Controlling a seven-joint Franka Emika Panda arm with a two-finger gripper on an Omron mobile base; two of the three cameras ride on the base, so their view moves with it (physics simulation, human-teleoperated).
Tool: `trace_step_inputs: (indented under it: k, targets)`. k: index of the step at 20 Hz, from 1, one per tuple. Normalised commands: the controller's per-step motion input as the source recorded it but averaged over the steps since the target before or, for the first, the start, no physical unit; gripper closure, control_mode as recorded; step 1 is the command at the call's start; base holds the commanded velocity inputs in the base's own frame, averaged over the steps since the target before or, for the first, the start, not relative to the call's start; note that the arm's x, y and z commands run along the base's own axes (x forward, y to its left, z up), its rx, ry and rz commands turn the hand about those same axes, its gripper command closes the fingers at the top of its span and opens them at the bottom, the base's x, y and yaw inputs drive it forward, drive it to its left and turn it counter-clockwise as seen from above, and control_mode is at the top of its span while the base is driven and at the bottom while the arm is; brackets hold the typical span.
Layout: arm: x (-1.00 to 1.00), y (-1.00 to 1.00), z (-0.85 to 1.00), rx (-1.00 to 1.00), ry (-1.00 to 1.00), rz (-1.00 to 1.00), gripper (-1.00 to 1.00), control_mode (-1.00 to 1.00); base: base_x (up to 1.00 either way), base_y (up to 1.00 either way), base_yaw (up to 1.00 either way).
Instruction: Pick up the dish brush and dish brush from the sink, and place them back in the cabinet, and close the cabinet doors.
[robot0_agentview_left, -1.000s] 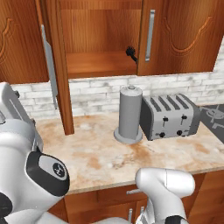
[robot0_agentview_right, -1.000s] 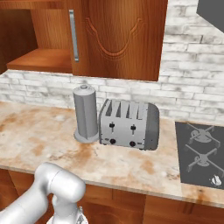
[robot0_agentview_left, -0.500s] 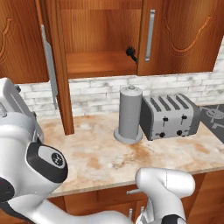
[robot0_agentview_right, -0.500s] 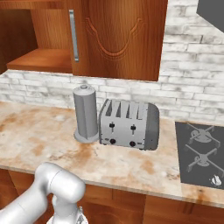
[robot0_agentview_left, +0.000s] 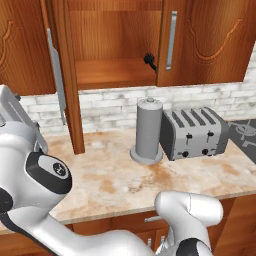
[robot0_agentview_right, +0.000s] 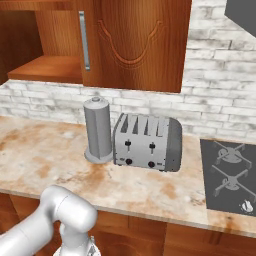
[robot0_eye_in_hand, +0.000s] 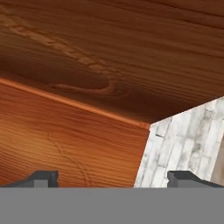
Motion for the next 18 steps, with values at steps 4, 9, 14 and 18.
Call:
trace_step_inputs:
  k: [4,9,14,18]
  targets:
    - [0.26,0.27,-0.10,0.00,0.00,0.00,-1.00,-1.00,0.00,0.00,0.00]
    - [0.29,0.31,-0.15,0.00,0.00,0.00,-1.00,-1.00,0.00,0.00,0.00]
    - [0.30,0.25,-0.11,0.00,0.00,0.00,-1.00,-1.00,0.00,0.00,0.00]
    - [0.12,-0.05,0.00,0.00,0.00,0.00,-1.00,-1.00,0.00,0.00,0.00]
